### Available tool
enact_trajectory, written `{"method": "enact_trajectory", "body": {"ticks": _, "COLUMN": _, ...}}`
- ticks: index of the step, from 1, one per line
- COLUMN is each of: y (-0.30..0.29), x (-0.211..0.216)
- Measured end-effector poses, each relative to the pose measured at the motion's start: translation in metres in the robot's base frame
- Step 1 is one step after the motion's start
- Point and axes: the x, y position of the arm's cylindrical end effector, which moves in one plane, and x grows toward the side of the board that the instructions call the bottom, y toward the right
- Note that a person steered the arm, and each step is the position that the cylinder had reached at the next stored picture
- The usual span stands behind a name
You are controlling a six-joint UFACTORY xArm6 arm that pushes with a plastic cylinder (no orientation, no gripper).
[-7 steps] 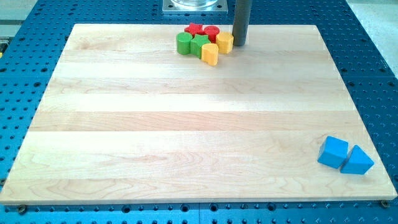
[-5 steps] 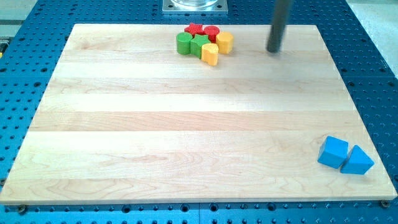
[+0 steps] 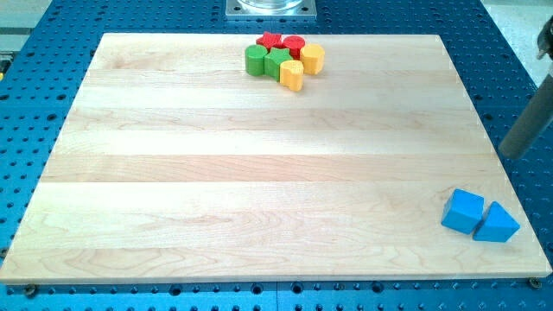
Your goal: Slide the blue triangle above the blue cube
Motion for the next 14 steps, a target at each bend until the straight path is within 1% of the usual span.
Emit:
{"method": "enact_trajectory", "body": {"ticks": 1, "y": 0.015, "x": 0.032}}
{"method": "enact_trajectory", "body": {"ticks": 2, "y": 0.015, "x": 0.054}}
{"method": "enact_trajectory", "body": {"ticks": 4, "y": -0.053, "x": 0.150}}
{"method": "enact_trajectory", "body": {"ticks": 5, "y": -0.056, "x": 0.154}}
{"method": "enact_trajectory", "body": {"ticks": 6, "y": -0.076, "x": 0.159}}
{"method": "enact_trajectory", "body": {"ticks": 7, "y": -0.076, "x": 0.120}}
{"method": "enact_trajectory", "body": {"ticks": 8, "y": -0.076, "x": 0.094}}
{"method": "enact_trajectory", "body": {"ticks": 10, "y": -0.070, "x": 0.087}}
{"method": "enact_trajectory", "body": {"ticks": 11, "y": -0.057, "x": 0.067}}
{"method": "enact_trajectory", "body": {"ticks": 12, "y": -0.050, "x": 0.067}}
{"method": "enact_trajectory", "body": {"ticks": 13, "y": -0.027, "x": 0.044}}
{"method": "enact_trajectory", "body": {"ticks": 14, "y": -0.022, "x": 0.020}}
